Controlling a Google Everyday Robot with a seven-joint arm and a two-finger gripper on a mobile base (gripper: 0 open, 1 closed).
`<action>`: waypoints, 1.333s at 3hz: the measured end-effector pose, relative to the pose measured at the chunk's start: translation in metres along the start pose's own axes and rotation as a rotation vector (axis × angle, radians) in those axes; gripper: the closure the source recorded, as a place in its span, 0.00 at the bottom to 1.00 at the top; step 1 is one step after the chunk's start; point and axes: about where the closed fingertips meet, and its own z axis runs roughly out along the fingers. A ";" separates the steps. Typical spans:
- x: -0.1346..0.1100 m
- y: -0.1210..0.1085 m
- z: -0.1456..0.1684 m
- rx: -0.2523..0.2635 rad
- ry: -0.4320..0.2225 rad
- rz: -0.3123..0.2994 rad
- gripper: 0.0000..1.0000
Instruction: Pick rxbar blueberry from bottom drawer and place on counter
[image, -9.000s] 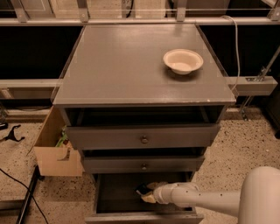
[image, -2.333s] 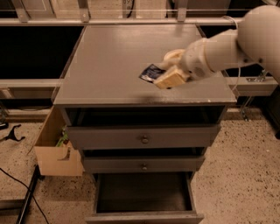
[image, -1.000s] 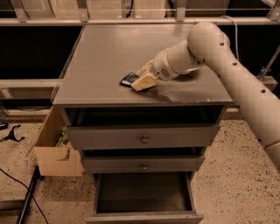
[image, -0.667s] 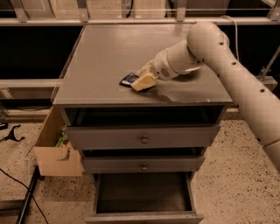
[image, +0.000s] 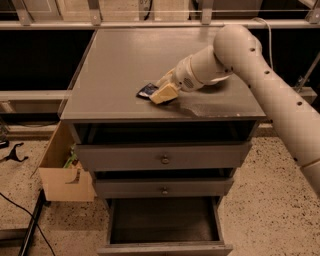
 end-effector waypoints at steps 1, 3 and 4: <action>0.000 0.000 0.000 0.000 0.000 0.000 0.37; -0.027 0.006 -0.005 -0.018 -0.018 0.006 0.00; -0.027 0.006 -0.005 -0.018 -0.018 0.006 0.00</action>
Offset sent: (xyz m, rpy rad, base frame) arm -0.0093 0.0275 0.0520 0.0442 0.0163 0.0167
